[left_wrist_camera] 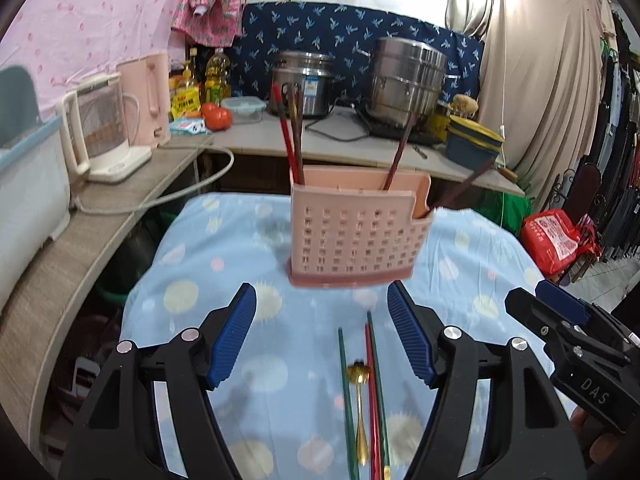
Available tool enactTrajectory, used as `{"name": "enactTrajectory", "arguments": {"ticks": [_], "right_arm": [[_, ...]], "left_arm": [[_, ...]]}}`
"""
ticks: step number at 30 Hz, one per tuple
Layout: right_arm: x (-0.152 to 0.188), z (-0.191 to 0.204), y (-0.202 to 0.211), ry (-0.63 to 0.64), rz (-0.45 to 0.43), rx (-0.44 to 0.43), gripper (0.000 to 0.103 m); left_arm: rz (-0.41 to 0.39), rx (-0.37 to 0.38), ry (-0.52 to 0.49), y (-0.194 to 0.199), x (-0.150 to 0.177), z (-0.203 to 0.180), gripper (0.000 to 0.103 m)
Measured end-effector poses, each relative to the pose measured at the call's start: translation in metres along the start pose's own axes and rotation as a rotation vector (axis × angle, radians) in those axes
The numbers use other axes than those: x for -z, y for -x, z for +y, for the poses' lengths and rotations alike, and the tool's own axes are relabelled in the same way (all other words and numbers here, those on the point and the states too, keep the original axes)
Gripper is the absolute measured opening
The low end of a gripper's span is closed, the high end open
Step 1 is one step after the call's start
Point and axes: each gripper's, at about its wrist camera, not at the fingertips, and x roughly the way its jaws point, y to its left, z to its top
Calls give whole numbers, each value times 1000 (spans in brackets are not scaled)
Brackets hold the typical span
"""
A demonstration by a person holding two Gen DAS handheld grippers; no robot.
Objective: Organize utensils
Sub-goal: 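Move both tools back down toward the green chopsticks and gold spoon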
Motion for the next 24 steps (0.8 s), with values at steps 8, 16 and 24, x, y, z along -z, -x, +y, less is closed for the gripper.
{"name": "enactTrajectory", "arguments": {"ticks": [8,16,24], "right_arm": [[60,6,6,5,106,-3,60],[105,16,7,10,194,-12,60],[140,35,-2,45,262,-26,57]], "left_arm": [[113,-4,19,3,61,8,64],[216,-10,-1,4,116,8,64],[294,-18,-6,6,158,13,61]]}}
